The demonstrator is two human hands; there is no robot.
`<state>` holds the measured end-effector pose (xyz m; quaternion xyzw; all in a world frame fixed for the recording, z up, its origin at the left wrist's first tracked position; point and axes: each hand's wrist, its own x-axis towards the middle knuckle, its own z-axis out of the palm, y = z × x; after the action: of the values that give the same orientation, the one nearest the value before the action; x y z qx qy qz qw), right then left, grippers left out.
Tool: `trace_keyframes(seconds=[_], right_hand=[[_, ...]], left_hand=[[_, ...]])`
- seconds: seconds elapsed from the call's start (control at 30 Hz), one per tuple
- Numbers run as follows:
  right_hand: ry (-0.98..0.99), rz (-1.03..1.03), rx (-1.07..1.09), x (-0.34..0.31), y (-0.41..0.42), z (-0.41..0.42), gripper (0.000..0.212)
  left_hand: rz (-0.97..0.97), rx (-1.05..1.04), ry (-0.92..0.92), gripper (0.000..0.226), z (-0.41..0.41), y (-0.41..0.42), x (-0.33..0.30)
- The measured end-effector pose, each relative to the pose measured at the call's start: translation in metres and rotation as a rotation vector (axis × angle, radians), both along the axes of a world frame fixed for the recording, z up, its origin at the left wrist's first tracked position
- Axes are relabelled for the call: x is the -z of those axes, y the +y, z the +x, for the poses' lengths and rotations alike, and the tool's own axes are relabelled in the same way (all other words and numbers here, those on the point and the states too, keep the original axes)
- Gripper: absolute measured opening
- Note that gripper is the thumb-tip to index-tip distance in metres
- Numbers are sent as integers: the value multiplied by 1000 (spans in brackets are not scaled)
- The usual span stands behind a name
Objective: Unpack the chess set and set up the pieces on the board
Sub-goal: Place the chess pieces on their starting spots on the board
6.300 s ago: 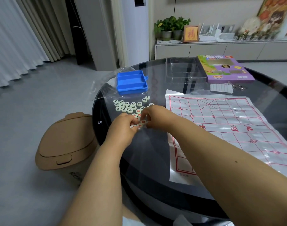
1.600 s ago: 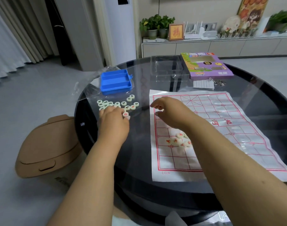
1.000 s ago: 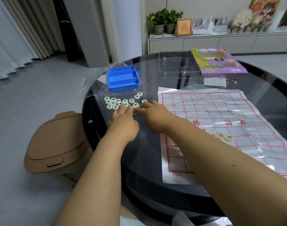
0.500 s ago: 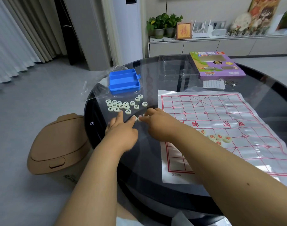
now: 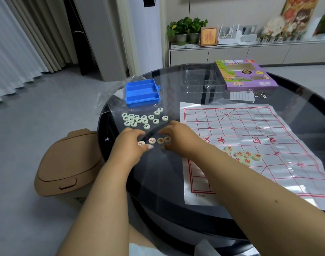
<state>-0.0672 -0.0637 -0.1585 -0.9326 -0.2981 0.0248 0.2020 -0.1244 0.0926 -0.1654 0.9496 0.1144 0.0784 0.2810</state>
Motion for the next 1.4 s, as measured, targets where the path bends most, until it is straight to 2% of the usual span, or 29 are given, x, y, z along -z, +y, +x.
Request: trace_keyframes(seconds=[0.17,0.27,0.53,0.7,0.83,1.07,1.2,1.4], right_hand=[[13,68,39,5,6,5,26],[10,84,46,7,6,4,21],[-74,-52,-14,3,9,3,21],[-40,15,46,-18,-14,-8,26],[13,81,157,-35,-66,-25,26],[64,41,252,-37,-165,-56,19],[79,-22,232,-26,-187,-68,18],[83,-69,205,-17,-176,-77,24]], left_hand=[[-30,33,-73,17,12,-7,4],[-24,39,-74,8,13,-7,6],[23,43,-88,8,13,-7,9],[-22,60,-151,11,7,-21,2],[-63,182,-147,11,-4,-61,-13],[-1,488,-20,22,-35,-124,-22],[14,536,4,30,-49,-139,-13],[43,516,-36,35,-54,-154,-8]])
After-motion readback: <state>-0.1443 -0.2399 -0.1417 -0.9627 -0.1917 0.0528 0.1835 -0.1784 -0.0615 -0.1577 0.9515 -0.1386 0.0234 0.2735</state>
